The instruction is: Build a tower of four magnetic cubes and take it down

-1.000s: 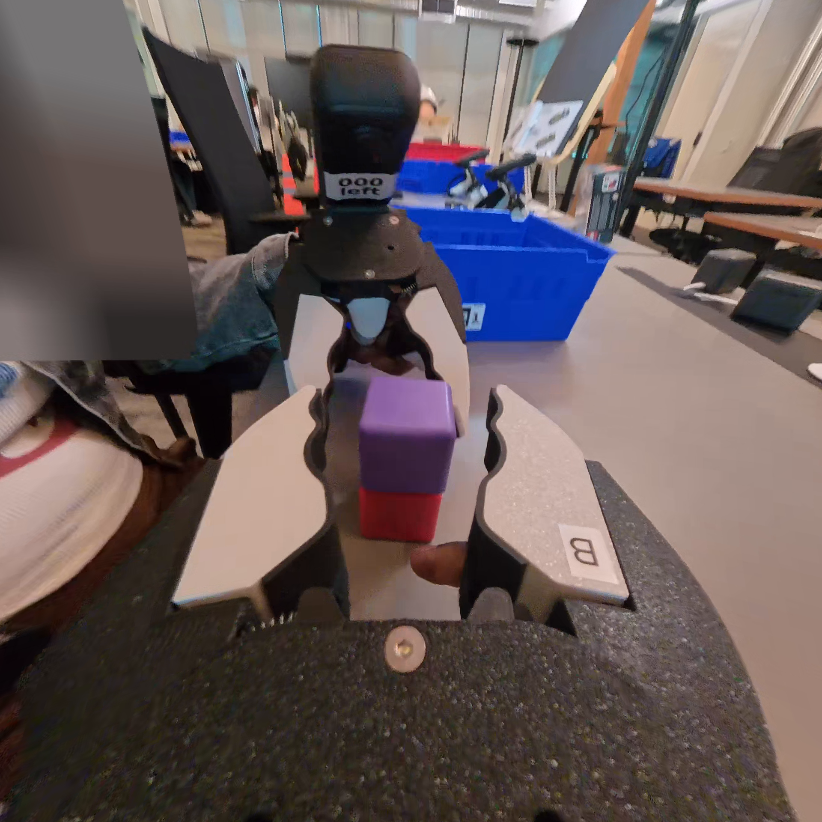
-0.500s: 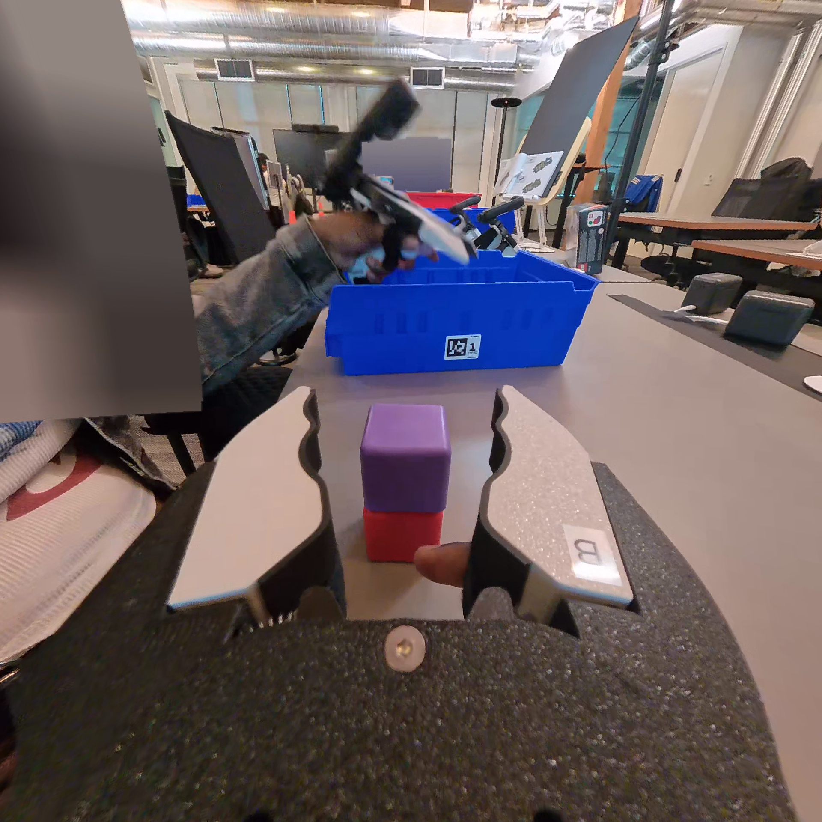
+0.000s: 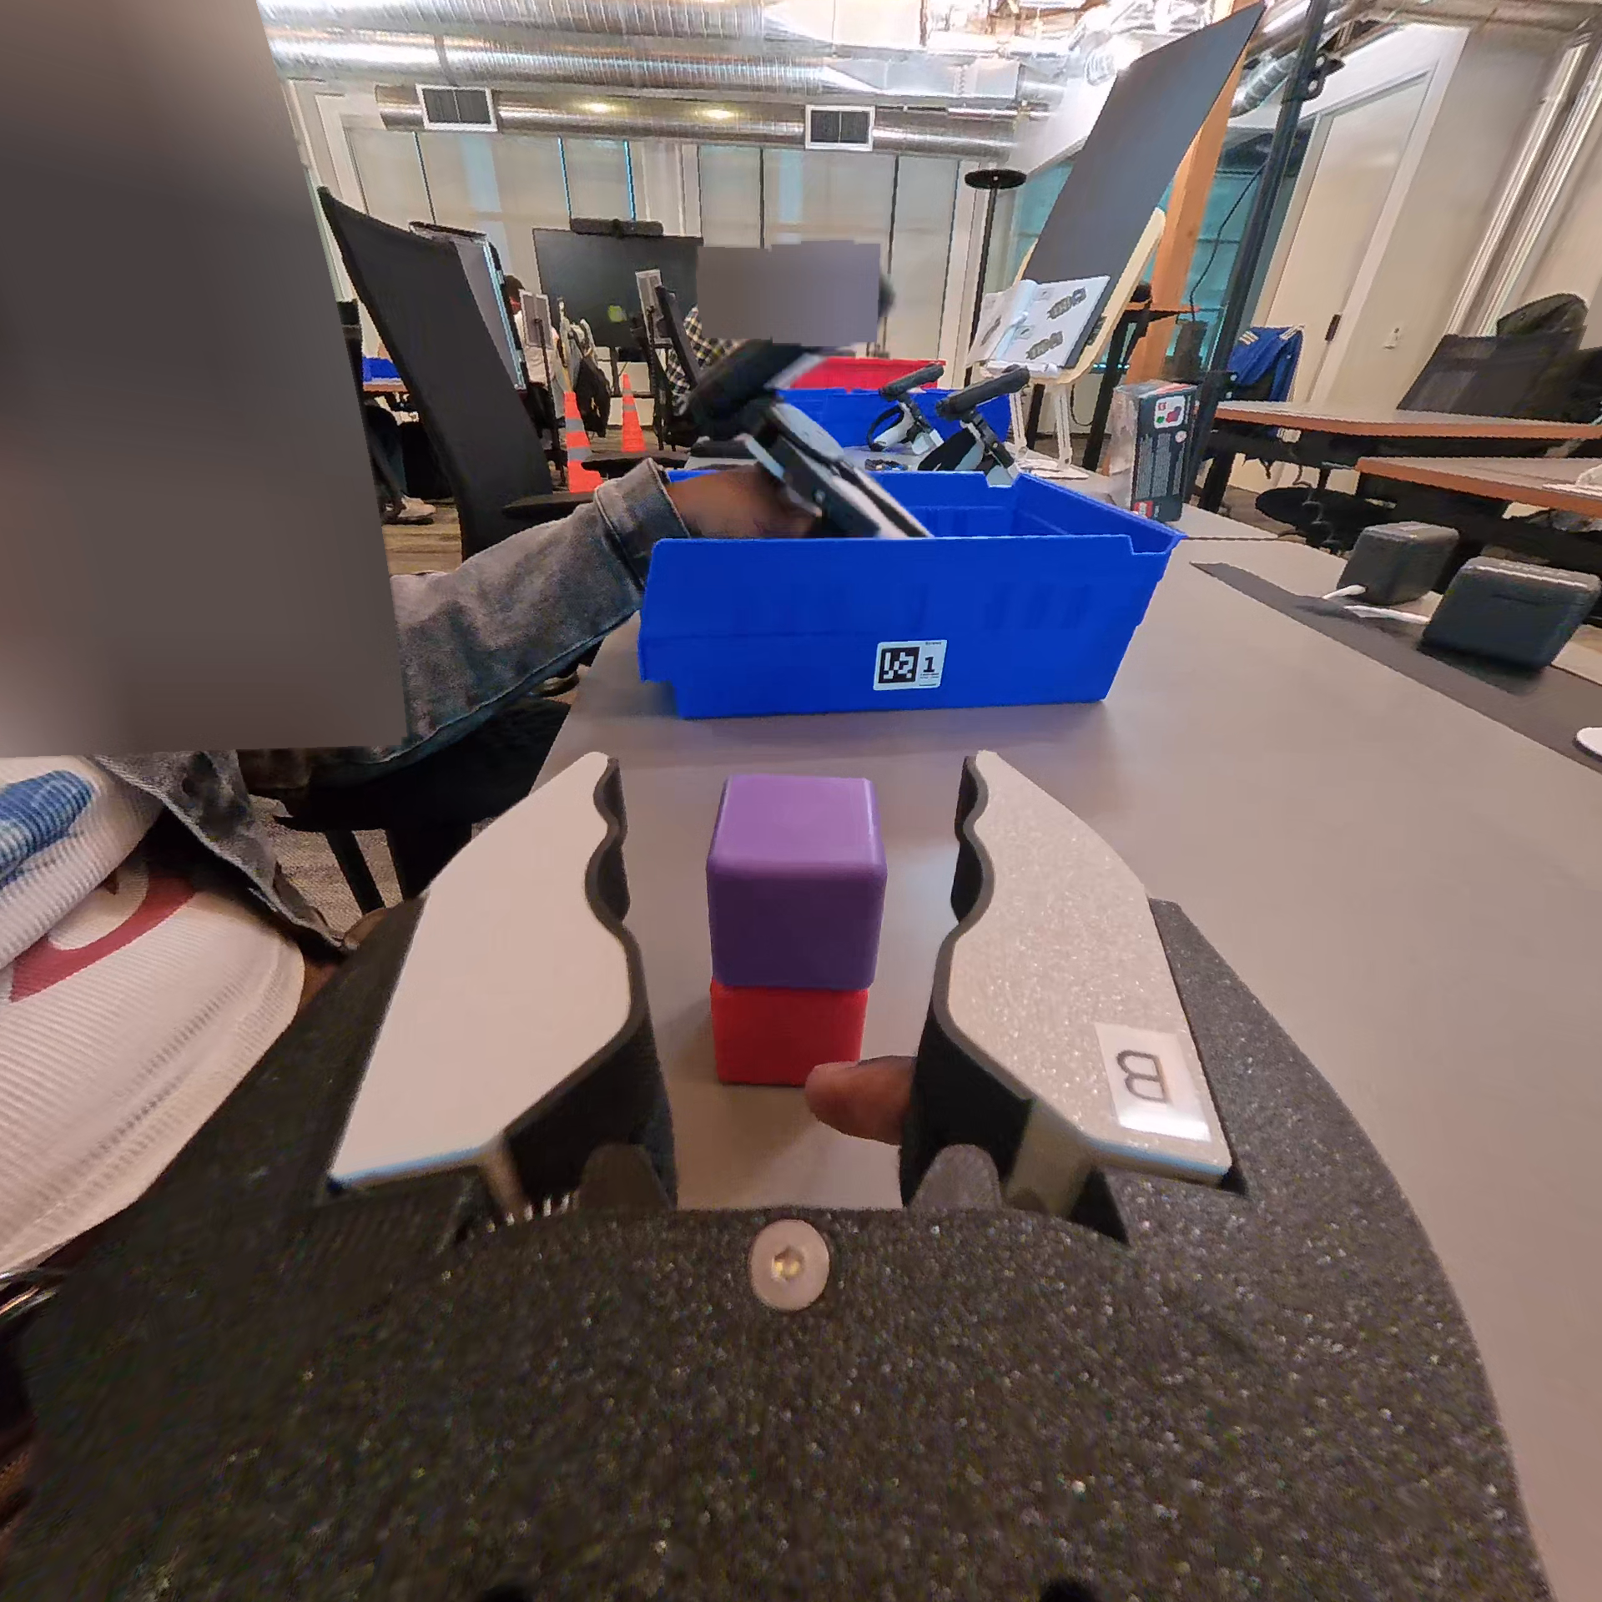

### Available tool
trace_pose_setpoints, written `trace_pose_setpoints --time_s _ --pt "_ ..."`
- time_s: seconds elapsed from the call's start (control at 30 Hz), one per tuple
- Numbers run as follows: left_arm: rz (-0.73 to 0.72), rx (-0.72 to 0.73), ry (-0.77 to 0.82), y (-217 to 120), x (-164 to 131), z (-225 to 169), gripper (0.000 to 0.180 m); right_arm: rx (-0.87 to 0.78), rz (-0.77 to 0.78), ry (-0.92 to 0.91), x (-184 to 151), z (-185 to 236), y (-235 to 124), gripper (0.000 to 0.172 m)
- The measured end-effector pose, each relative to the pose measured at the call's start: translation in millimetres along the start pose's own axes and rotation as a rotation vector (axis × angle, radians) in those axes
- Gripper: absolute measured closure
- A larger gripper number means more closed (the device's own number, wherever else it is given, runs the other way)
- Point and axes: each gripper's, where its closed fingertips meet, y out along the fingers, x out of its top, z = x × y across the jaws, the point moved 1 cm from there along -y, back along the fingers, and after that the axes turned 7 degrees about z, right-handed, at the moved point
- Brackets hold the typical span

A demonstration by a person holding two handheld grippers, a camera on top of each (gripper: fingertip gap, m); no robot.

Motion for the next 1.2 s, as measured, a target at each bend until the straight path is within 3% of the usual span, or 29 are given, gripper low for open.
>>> trace_pose_setpoints --time_s 0.03,0.1,0.2,0.27,0.33,0.53,0.67,0.93,1.0,1.2 --pt "-0.103 -0.039 -0.031 -10.6 12.8 -1.6 0.127 -0.003 -0.004 -0.001 0.7 -0.3 -0.3 0.098" --pt "-0.367 -0.180 -0.112 -44.0 42.9 -8.9 0.127 -0.018 -0.015 -0.010 2.7 -1.7 -1.2 0.098" --pt "-0.737 -0.548 -0.245 -117.0 81.2 -37.7 0.127 -0.065 -0.039 -0.044 6.9 -6.1 -3.5 0.100" --pt "-0.869 -0.733 -0.290 -152.1 94.8 -61.9 0.127 -0.114 -0.055 -0.079 10.0 -10.4 -5.7 0.100" --pt "-0.903 -0.826 -0.273 -167.4 102.1 -93.8 0.127 -0.175 -0.087 -0.127 15.7 -14.5 -9.7 0.101" --pt "-0.734 -1.185 -0.253 -167.3 101.4 -208.9 0.128 -0.311 -0.267 -0.266 52.4 -9.0 -23.1 0.107" --pt "-0.565 -1.277 -0.231 -139.1 86.8 -262.2 0.128 -0.298 -0.280 -0.382 76.3 19.2 -11.4 0.105" --pt "-0.457 -1.324 -0.199 -120.2 71.5 -296.8 0.127 -0.371 -0.230 -0.482 80.9 28.5 3.7 0.112" --pt "-0.437 -1.334 -0.195 -118.5 69.0 -300.6 0.127 -0.404 -0.238 -0.490 81.3 25.1 1.5 0.125" --pt "-0.383 -1.376 -0.131 -116.4 63.0 -305.4 0.126 -0.369 -0.245 -0.467 80.9 26.2 -3.6 0.125"
